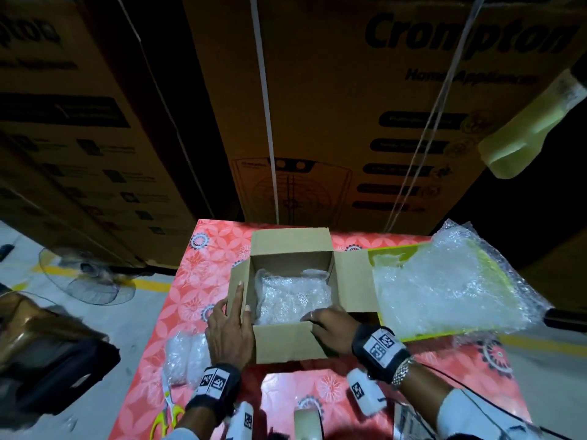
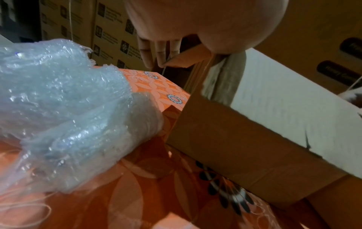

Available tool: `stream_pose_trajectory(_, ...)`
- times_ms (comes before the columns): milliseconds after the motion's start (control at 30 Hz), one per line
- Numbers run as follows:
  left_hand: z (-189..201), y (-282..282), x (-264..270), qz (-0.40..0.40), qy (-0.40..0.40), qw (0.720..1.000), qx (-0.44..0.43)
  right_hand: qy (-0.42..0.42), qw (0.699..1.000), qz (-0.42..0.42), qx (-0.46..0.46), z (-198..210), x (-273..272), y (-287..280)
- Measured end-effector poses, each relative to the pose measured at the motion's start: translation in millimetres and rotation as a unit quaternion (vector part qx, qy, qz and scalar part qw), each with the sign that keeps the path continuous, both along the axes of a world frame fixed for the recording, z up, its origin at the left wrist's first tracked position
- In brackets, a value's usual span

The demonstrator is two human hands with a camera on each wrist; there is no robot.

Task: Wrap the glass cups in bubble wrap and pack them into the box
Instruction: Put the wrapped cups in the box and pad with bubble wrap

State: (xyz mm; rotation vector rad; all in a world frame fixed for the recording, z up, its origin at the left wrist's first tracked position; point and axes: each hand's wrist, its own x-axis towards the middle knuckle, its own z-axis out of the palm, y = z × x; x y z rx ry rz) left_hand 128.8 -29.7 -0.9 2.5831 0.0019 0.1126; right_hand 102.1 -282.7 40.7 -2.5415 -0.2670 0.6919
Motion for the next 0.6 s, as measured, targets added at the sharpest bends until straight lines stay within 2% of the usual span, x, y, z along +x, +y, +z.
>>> stream_pose_trajectory(67, 1.6, 2.2, 3.7, -0.014, 0.002, 1.0, 0.001, -0.021, 0.999, -0.017, 0.022, -9.9, -2.8, -3.0)
stream_pose_trajectory(133, 9.3, 9.3, 2.8, -0.016, 0.007, 1.0, 0.003, -0.037, 0.994, -0.049, 0.091, -5.9, -5.8, -5.0)
stream_pose_trajectory(233, 30.4, 28.6, -8.0, 0.01, -0.003, 1.0, -0.001, -0.08, 0.971, -0.099, 0.203, 10.6, -7.9, -3.9)
stream_pose_trajectory(367, 47.4, 70.3, -35.6, 0.03, -0.009, 0.999, -0.015, -0.127, 0.934, -0.149, 0.3, 36.2, -15.4, 17.4)
stream_pose_trajectory(467, 40.8, 106.0, -56.9, 0.016, 0.009, 1.0, -0.016, -0.107, 0.913, -0.173, 0.353, 56.3, -25.1, 45.0)
stream_pose_trajectory(600, 26.9, 133.9, -73.3, 0.001, 0.067, 0.997, -0.034, -0.045, 0.918, -0.156, 0.362, 61.3, -39.4, 88.1)
